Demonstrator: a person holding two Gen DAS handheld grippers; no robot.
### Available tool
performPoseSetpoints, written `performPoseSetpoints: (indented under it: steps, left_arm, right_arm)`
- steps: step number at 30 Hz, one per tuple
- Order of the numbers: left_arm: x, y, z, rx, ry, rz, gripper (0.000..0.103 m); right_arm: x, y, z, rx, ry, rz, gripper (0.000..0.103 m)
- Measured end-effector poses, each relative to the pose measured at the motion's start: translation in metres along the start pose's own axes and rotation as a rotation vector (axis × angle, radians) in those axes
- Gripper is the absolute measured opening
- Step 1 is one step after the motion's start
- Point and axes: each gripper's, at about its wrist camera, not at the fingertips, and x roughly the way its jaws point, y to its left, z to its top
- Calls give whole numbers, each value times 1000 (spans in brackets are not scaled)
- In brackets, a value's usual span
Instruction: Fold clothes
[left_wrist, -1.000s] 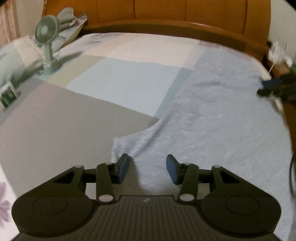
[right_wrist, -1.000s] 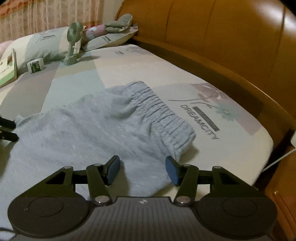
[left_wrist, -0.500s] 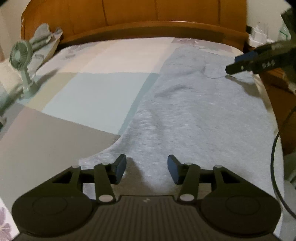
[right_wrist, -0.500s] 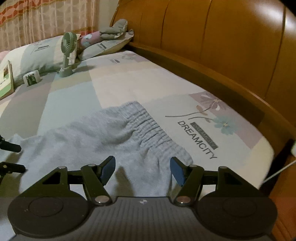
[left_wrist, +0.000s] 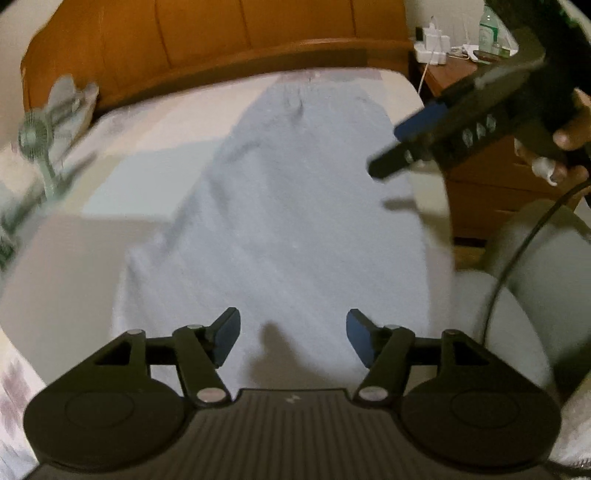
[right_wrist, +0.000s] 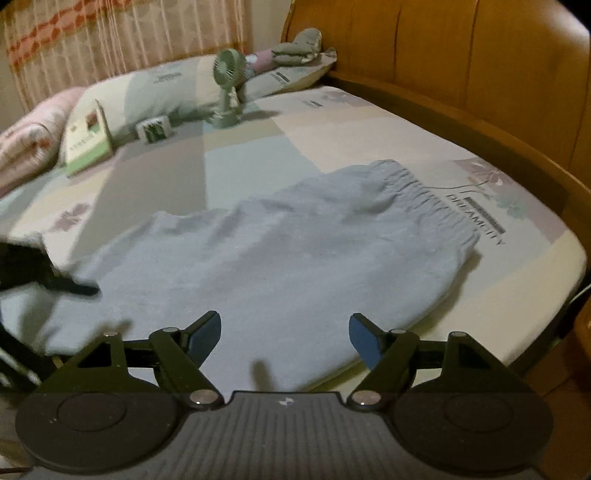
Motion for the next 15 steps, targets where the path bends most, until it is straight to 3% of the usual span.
performPoseSetpoints:
  steps: [5,10,15]
  left_arm:
    - [-7,-6,-26,-114,35,-3,69]
    - [-37,8,-50,-198,19,77,70]
    - [-68,22,-74,-282,3,156,77]
  right_arm:
    - [-17,16,-12,32,-5,16,84]
    - [-33,31,-18,35,-19,44,92]
    - [-41,53,-18,15,-28,103,99]
